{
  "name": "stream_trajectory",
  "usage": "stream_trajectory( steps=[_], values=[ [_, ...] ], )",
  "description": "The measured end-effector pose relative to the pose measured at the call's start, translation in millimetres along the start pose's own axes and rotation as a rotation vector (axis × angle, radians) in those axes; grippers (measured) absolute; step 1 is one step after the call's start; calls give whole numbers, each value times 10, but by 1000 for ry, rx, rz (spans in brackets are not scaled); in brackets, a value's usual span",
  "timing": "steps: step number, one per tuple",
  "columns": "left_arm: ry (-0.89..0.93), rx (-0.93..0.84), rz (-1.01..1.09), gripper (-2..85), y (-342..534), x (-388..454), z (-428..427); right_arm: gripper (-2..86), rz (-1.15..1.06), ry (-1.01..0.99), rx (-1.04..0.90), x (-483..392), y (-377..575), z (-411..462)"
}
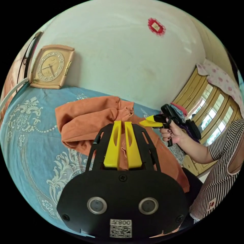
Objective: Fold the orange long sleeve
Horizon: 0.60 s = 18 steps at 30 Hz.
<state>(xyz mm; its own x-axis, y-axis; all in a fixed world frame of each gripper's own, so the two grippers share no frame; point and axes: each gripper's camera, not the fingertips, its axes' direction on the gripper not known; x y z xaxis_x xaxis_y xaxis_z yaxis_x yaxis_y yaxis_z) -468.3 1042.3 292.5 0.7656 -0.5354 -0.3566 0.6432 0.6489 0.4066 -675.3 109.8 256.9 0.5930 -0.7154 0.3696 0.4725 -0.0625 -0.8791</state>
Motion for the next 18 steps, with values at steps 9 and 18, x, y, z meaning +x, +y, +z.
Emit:
stream_trajectory(
  steps=[9,18],
  values=[
    [-119,-146,141,23,-310,996,718,127,82,-101,-6,768,205,88],
    [-223,-97,262,22,-599,1947,986,44,62,-103,-83,1085,263,150]
  ],
)
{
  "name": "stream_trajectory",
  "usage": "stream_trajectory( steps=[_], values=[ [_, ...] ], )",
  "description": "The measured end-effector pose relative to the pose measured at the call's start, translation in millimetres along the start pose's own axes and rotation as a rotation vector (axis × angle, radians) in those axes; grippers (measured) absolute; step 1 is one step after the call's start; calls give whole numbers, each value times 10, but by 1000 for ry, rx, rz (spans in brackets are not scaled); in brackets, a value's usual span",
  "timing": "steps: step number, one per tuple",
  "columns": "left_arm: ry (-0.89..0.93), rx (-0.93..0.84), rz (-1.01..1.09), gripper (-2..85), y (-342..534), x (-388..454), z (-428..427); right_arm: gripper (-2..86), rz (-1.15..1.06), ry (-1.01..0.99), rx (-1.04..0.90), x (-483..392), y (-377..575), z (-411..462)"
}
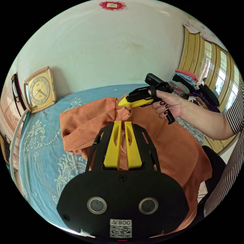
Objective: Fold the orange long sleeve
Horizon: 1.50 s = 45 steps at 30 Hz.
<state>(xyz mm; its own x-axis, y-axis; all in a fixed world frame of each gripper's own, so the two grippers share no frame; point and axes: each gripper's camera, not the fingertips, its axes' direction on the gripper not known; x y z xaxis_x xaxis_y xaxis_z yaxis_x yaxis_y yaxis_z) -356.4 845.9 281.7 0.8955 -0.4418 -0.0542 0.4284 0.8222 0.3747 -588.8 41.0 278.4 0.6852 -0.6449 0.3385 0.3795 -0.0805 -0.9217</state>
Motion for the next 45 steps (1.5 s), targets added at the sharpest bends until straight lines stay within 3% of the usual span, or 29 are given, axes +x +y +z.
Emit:
stream_trajectory(
  steps=[5,10,14,21,25,31,34,36,39,45],
  values=[
    [94,81,10,22,-199,509,54,27,-120,-8,39,-128,324,-458],
    [258,-11,-26,19,-204,834,489,22,-27,18,86,274,965,-895],
    [344,-14,-222,33,-36,645,626,19,133,-28,176,840,1395,-1227],
    [644,-7,-616,88,324,69,1114,18,98,-21,113,978,1211,-1247],
    [695,40,-563,82,143,236,1177,19,67,15,77,883,1098,-1151],
    [615,202,-356,59,-308,601,1060,19,-83,64,60,399,875,-1197],
    [579,85,-279,33,-401,763,1452,20,-100,169,32,340,742,-1210],
    [624,-105,-257,17,-315,899,1917,20,-34,196,37,549,690,-1213],
    [628,-249,-269,11,-103,1030,2236,22,85,214,27,880,671,-1128],
    [629,-201,-287,19,265,959,2031,35,109,209,89,824,572,-1070]
  ],
)
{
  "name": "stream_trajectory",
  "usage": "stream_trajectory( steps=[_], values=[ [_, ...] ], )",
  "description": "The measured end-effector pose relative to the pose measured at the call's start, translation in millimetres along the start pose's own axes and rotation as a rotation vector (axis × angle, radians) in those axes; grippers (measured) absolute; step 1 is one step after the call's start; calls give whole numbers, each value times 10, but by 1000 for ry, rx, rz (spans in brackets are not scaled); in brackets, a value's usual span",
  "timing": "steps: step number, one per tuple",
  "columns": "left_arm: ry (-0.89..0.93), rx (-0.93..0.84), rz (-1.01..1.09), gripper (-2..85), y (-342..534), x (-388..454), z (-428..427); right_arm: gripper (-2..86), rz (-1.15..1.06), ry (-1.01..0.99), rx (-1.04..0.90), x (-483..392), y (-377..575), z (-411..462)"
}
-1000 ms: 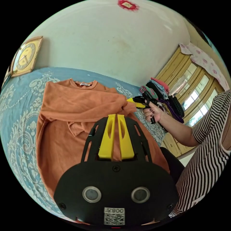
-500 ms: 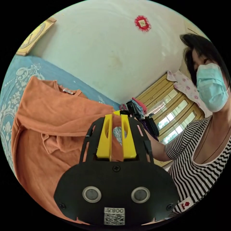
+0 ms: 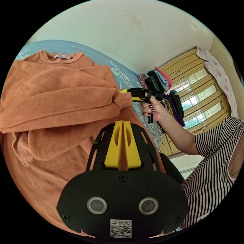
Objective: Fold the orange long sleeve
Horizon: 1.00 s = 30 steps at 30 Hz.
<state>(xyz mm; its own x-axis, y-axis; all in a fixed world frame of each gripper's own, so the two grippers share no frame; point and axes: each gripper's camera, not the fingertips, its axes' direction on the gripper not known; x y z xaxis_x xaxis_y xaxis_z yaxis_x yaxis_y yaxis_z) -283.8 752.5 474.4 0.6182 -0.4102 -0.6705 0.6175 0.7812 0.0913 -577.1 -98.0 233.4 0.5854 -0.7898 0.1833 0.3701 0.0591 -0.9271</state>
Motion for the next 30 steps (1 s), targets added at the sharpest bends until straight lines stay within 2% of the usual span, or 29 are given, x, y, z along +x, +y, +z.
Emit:
stream_trajectory(
  steps=[4,7,10,12,15,18,25,30],
  values=[
    [-55,202,-108,58,439,-227,-653,57,-52,106,111,-366,-99,-241],
    [-128,393,-339,95,903,-657,-1179,72,-175,199,176,-862,-393,-241],
    [-86,514,-498,112,1270,-1117,-1419,76,-335,178,97,-1356,-1022,210],
    [14,557,-569,116,1450,-1423,-1431,77,-410,154,-24,-1658,-1629,760],
    [112,625,-598,114,1637,-1682,-1428,78,-457,153,-138,-1947,-2279,1383],
    [192,691,-588,104,1816,-1846,-1433,80,-459,170,-168,-2133,-2783,1785],
    [185,722,-580,51,2199,-1952,-1515,83,-450,238,-260,-2351,-3512,2398],
    [74,751,-509,28,2420,-1842,-1672,35,-452,252,-336,-2550,-3811,2737]
  ],
)
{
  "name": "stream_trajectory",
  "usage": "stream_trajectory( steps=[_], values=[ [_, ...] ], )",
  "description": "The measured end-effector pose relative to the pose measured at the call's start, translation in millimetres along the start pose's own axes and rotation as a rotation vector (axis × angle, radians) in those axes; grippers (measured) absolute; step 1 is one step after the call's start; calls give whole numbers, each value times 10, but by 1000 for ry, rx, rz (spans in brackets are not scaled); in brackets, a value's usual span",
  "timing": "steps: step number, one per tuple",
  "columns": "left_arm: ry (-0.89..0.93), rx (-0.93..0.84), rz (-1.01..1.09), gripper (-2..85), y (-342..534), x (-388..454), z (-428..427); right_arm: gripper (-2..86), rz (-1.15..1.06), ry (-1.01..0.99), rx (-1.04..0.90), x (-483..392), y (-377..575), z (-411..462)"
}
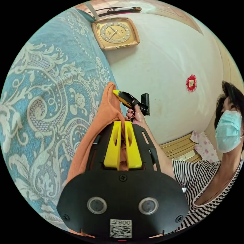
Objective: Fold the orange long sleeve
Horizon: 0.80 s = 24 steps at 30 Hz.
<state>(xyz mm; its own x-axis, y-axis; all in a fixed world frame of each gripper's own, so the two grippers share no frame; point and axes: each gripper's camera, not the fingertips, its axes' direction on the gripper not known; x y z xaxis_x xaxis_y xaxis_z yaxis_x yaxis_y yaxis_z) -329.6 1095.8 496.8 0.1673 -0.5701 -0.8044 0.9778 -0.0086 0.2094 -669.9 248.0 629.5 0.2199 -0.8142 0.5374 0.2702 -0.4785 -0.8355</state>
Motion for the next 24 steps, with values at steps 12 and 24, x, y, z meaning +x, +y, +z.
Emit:
stream_trajectory(
  steps=[12,24],
  values=[
    [-67,93,-3,20,93,-245,-503,9,-53,-26,-59,-256,-909,62],
    [-68,104,34,27,148,-282,-672,9,-12,-3,129,-414,-913,-570]
  ],
)
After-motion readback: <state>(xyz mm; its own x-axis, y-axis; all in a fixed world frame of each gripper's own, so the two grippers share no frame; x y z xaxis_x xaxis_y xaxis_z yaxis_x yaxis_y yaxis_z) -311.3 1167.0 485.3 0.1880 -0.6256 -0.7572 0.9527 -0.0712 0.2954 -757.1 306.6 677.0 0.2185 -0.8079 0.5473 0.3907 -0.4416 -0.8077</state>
